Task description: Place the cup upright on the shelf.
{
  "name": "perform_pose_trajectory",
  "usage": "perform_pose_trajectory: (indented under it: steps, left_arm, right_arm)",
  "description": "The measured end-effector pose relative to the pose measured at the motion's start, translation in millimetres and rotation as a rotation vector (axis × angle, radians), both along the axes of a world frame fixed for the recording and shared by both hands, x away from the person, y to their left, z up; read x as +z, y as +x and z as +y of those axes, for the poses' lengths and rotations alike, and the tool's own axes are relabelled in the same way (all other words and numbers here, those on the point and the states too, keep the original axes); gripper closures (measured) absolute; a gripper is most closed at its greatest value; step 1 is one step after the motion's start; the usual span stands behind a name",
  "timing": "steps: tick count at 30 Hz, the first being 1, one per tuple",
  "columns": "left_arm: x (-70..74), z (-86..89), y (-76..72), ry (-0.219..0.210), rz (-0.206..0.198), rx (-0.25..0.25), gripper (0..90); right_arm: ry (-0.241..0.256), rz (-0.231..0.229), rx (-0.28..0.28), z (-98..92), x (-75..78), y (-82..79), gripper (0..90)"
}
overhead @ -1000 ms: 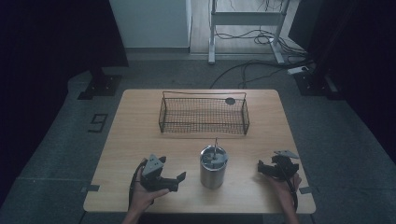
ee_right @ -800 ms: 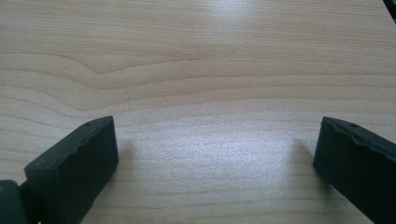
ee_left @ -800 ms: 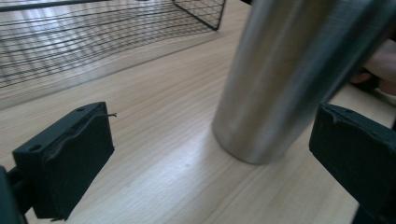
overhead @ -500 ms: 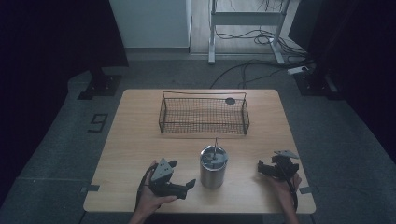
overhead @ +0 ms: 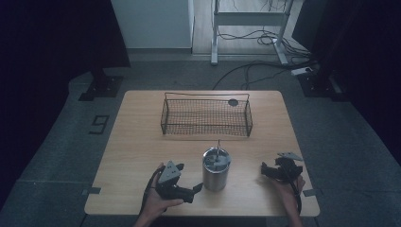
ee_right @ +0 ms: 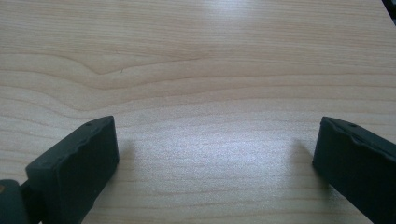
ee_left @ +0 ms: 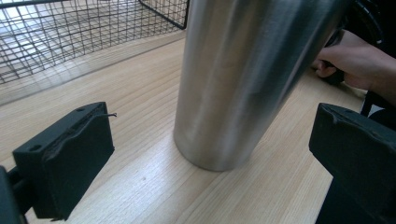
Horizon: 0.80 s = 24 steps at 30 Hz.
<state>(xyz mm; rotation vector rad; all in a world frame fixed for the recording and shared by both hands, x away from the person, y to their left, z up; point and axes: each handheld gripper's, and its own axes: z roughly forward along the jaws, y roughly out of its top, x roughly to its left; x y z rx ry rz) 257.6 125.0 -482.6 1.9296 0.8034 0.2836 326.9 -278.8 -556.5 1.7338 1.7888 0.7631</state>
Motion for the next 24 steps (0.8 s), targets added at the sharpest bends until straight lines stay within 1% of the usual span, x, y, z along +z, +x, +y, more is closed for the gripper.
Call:
perform_pose_trajectory:
  steps: [3,8,9,12,16,24]
  left_arm:
    - [0.6,-3.3,-0.5,-0.004,-0.002,-0.006,0.0]
    - [-0.9,-15.3,0.6,0.004,-0.004,-0.025,0.0]
    - [-0.9,-15.3,0.6,0.004,-0.004,-0.025,0.0]
    - [-2.6,-22.3,4.9,0.013,0.002,-0.033,0.0]
    - [-4.1,-26.4,8.8,0.012,0.010,-0.039,0.0]
    - [-4.9,-35.7,13.1,0.024,0.010,-0.049,0.0]
  right_arm:
    - [0.000,0.000,0.000,0.0,0.0,0.0,0.0]
    - [-0.001,0.001,0.001,-0.1,0.0,0.0,0.0]
    - [-0.001,0.001,0.001,-0.1,0.0,0.0,0.0]
    - [-0.002,0.000,0.002,-0.2,0.0,0.0,0.0]
    - [-0.001,0.001,0.001,-0.1,0.1,0.0,0.0]
    - [-0.001,0.001,0.001,-0.1,0.0,0.0,0.0]
